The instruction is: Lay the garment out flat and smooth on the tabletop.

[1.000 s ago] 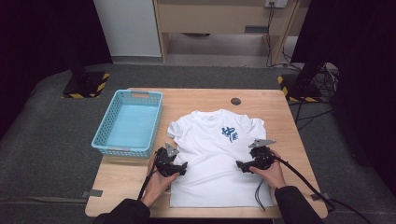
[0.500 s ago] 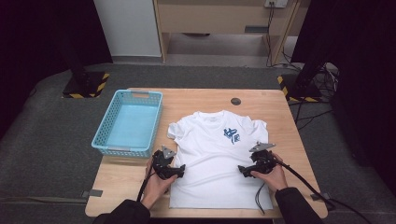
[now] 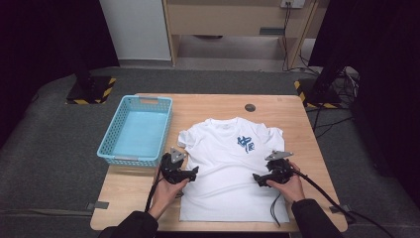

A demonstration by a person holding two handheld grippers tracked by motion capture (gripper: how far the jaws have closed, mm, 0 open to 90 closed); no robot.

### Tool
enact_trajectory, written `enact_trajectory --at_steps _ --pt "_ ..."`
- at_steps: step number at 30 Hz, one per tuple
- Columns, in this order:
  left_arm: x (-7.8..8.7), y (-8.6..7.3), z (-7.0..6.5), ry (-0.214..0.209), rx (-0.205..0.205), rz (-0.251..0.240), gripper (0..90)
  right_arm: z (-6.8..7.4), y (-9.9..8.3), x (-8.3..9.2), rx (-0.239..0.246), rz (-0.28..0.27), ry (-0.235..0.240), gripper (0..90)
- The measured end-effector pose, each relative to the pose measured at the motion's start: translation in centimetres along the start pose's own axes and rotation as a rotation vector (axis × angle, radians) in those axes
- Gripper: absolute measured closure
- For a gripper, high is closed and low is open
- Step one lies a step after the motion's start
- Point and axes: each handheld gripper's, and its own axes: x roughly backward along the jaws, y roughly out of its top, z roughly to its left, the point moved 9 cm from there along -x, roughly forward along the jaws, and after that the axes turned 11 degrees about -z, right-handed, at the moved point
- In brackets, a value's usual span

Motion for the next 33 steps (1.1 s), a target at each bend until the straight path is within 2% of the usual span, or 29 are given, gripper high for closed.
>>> enact_trajectory --at_steps 3,5,7,11,13,16,20,23,25,29,30,31,32,33 --pt "-0.2 0.2 -0.1 -0.007 0.001 0.014 19.3 0.0 0.1 0.1 -0.001 -0.002 0.0 6.0" --pt "-0.2 0.6 0.2 0.006 0.011 -0.002 19.3 0.0 0.0 0.1 -0.002 0.001 0.001 6.0" --pt "-0.4 1.1 0.4 0.005 -0.002 -0.01 19.9 0.0 0.0 0.1 0.001 0.002 0.002 6.0" --pt "-0.7 2.6 0.8 0.038 -0.007 -0.057 20.7 0.0 0.0 0.0 0.001 0.005 0.001 6.0" --pt "-1.1 3.1 1.0 0.043 -0.011 -0.055 21.1 0.0 0.0 0.0 0.002 0.005 0.0 6.0" --pt "-1.9 3.9 1.5 0.056 0.002 -0.069 22.5 0.1 -0.1 0.0 0.002 0.01 0.003 6.2" --pt "-3.3 4.4 2.3 0.068 0.007 -0.059 25.7 0.2 -0.3 -0.1 0.008 0.017 0.007 6.5" --pt "-4.1 4.7 2.8 0.07 0.047 -0.051 25.8 0.1 -0.3 -0.1 0.005 0.018 0.007 6.6" --pt "-4.8 5.1 3.4 0.09 0.079 -0.061 27.1 0.2 -0.3 -0.1 0.004 0.018 0.007 6.6" --pt "-6.1 5.4 4.8 0.134 0.077 -0.047 28.5 0.2 -0.3 -0.1 -0.001 0.016 0.007 6.7" --pt "-6.1 5.4 4.8 0.134 0.077 -0.047 28.7 0.2 -0.3 -0.2 -0.003 0.016 0.008 6.7" --pt "-6.6 5.4 5.4 0.163 0.098 -0.051 29.1 0.2 -0.4 -0.2 -0.004 0.017 0.009 6.7" --pt "-6.6 5.4 5.4 0.163 0.098 -0.051 29.1 0.2 -0.4 -0.2 -0.005 0.017 0.01 6.6" --pt "-7.0 5.3 5.8 0.18 0.096 -0.044 29.4 0.2 -0.4 -0.2 -0.005 0.017 0.01 6.6"
